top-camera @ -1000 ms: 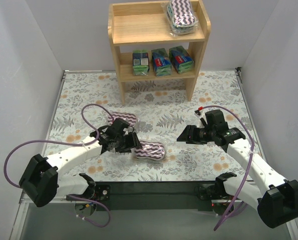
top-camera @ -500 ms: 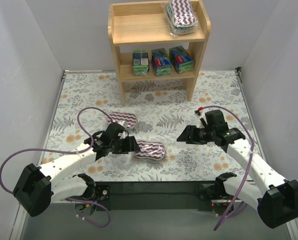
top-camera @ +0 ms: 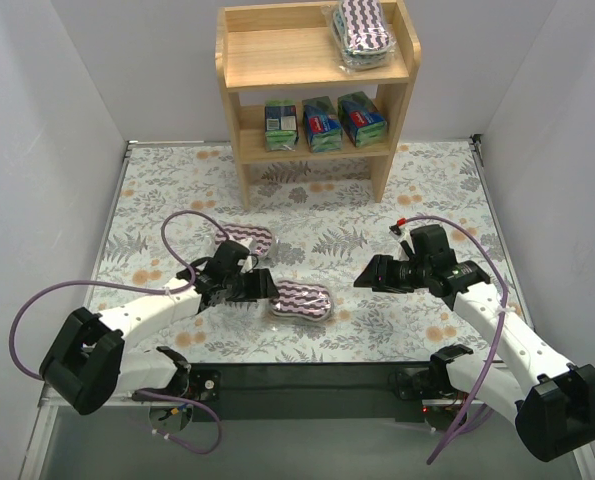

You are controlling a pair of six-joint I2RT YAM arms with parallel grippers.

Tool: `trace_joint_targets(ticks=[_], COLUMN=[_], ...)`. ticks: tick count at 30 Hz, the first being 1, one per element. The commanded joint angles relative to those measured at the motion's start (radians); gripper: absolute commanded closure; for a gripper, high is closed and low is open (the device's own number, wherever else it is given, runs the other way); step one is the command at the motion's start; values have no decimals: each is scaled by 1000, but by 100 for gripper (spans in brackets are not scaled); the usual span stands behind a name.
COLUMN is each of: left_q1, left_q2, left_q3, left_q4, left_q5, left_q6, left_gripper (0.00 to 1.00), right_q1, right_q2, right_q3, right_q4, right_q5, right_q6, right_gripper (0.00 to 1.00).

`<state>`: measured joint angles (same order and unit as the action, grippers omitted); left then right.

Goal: Place and organize the cleaning sponges onto the shelf

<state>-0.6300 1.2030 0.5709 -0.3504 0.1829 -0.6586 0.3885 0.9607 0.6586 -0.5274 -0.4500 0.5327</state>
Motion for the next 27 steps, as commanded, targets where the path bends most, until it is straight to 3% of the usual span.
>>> trace_joint_targets(ticks=[1, 7, 14, 27], left_q1=[3, 3, 1, 1], left_q2=[20, 70, 125, 228], left_q3=[38, 30, 4, -86], left_q4=[25, 13, 99, 295], left_q5=[15, -14, 7, 96], left_q6=[60, 63, 57, 65], left_gripper=[34, 38, 49, 89], right_q1=[6, 6, 6, 6], right_q2=[-17, -13, 6, 19], right_q3=[-13, -22, -27, -31], right_q4=[18, 18, 27, 41], right_q5=[4, 8, 11, 10], right_q6=[1, 4, 4, 6], right_gripper=[37, 37, 37, 37])
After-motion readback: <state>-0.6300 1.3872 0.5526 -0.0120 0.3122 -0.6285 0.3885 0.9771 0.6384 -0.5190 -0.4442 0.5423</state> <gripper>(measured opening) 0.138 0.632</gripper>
